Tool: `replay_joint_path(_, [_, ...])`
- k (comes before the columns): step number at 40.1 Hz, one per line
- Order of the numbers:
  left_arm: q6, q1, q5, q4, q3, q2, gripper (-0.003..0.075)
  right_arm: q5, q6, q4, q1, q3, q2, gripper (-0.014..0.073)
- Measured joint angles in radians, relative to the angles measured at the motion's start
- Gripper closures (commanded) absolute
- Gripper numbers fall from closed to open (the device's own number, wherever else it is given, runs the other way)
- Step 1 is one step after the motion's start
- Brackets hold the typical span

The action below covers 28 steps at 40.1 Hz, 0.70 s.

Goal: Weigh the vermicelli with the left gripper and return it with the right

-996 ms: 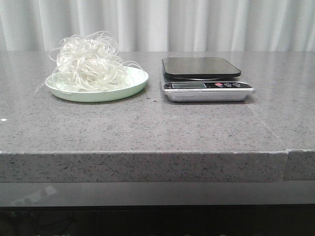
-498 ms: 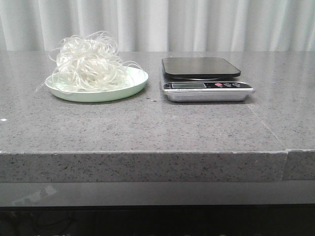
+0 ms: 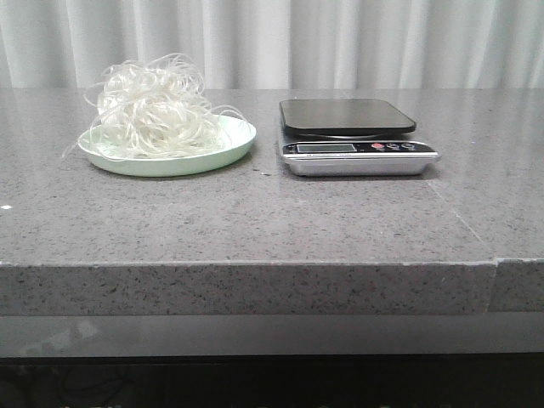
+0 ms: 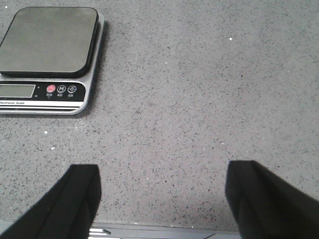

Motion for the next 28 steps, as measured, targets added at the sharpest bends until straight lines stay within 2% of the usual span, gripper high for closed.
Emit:
replay_joint_path(14, [0.007,-0.198,-0.051,-0.004,-0.138,0.272,0.0101,0.0,0.0,0.0,0.0,0.0,0.0,-0.0034])
replay_joint_path(28, [0.007,-0.243,-0.055,-0.007,-0.368,0.614,0.0101,0.0,0.0,0.0,0.0,0.0,0.0,-0.0034])
